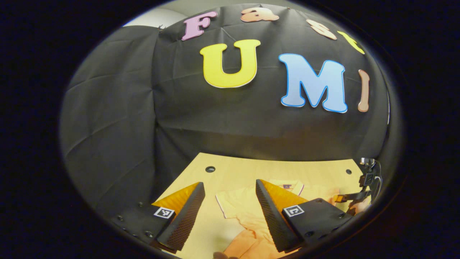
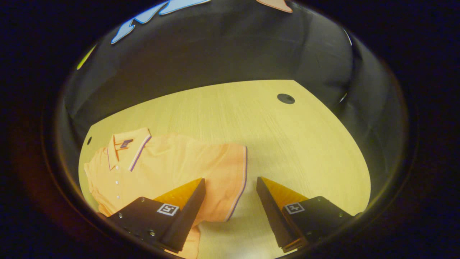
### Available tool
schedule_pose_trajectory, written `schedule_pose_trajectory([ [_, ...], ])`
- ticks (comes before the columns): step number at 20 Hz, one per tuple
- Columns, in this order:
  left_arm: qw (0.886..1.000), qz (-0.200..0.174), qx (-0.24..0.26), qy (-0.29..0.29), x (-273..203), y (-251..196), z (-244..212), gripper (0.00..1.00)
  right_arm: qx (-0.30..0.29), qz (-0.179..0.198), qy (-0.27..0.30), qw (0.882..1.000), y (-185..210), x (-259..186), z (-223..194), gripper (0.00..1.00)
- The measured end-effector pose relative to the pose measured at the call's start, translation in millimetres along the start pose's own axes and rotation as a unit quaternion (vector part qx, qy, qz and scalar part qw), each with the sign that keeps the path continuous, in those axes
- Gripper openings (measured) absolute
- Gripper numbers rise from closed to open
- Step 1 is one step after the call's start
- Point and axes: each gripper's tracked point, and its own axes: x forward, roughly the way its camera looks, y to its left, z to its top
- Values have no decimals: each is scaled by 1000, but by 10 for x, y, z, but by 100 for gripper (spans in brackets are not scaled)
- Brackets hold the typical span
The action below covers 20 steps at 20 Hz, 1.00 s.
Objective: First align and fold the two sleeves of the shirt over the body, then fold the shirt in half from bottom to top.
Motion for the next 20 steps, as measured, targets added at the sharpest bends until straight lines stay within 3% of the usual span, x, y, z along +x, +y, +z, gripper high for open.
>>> schedule_pose_trajectory([
  [3, 1000, 4, -2, 8, 57, -3, -39, 92, -2, -5, 13, 1000, -19, 87, -70, 91],
  [6, 1000, 2, -4, 14, 108, -45, -73, 92, -14, -7, 4, 1000, 10, 158, -90, 82],
  [7, 1000, 1, -5, 15, 120, -66, -87, 92, -15, -2, 4, 1000, 63, 118, -65, 72],
  [8, 1000, -1, -6, 16, 131, -81, -95, 92, -16, 0, 1, 1000, 107, 114, -76, 49],
  [10, 1000, -2, -6, 17, 144, -92, -96, 92, -16, -1, -1, 1000, 116, 131, -60, 23],
  [12, 1000, -5, -5, 20, 160, -107, -106, 92, -13, 6, 0, 1000, 165, 143, -63, 23],
  [14, 1000, -4, -5, 23, 176, -92, -121, 92, 3, 5, 7, 1000, 162, 129, -40, 2],
  [20, 1000, -3, -10, 26, 172, -49, -154, 94, 22, 19, -13, 999, 258, -14, 162, 0],
])
